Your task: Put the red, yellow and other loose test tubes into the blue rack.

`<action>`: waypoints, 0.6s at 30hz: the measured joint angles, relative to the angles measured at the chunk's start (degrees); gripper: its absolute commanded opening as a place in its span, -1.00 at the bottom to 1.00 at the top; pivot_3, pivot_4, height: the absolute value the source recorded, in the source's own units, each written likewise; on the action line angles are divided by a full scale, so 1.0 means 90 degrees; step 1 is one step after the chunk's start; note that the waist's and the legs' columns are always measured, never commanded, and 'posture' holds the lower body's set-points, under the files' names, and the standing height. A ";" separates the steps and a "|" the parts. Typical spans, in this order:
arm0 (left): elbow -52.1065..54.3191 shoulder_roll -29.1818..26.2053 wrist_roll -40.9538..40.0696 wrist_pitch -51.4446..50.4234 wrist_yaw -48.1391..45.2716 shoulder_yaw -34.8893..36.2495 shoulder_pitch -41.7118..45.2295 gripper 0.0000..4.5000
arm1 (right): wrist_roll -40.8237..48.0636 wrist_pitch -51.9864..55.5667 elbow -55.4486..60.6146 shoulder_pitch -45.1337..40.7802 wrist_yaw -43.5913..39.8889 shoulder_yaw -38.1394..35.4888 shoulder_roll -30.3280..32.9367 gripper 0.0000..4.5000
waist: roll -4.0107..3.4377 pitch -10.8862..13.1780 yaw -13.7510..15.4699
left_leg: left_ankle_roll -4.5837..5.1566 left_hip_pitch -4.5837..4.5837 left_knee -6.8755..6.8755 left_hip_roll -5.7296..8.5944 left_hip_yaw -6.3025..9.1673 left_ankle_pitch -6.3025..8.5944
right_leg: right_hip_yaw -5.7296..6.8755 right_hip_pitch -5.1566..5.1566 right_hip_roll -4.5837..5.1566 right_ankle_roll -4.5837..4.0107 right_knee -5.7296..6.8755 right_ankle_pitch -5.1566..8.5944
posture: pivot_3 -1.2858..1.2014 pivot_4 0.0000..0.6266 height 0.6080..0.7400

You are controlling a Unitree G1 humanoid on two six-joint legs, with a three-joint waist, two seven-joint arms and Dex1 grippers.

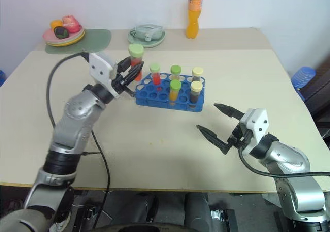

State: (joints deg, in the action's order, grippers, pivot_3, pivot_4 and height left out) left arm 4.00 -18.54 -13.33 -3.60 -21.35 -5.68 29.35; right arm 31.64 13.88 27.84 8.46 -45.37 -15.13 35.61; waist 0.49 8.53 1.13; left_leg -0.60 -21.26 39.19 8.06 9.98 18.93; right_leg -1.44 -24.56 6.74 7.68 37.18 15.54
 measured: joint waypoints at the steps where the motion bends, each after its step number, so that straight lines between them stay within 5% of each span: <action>1: -0.0188 0.0101 0.0099 0.0246 -0.0013 -0.0036 -0.0025 -0.68 | -0.0007 -0.0001 0.0000 0.0062 0.0008 0.0000 -0.0003 1.00 | 0.0000 0.0000 -0.0005 | 0.0000 0.0000 0.0000 0.0001 0.0000 0.0000 | 0.0000 0.0000 0.0000 0.0000 0.0000 0.0000 | 0.03 -0.52 1.00; 18: -0.1825 0.0901 0.0449 0.1603 -0.0696 -0.0040 -0.0292 -0.68 | -0.0114 0.0099 0.0110 0.0172 0.0245 -0.0100 0.0034 1.00 | 0.0000 -0.0002 -0.0027 | 0.0001 0.0003 0.0000 0.0001 0.0001 0.0000 | 0.0000 0.0000 -0.0003 0.0000 0.0003 0.0000 | 0.03 -0.52 1.00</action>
State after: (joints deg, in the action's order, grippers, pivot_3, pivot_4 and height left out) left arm -12.43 -10.44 -9.29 10.82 -27.61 -6.04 26.72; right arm 30.61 14.77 28.84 10.01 -43.16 -16.03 35.91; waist 0.49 8.51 0.89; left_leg -0.59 -21.24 39.19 8.07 9.99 18.93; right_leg -1.44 -24.56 6.72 7.68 37.21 15.54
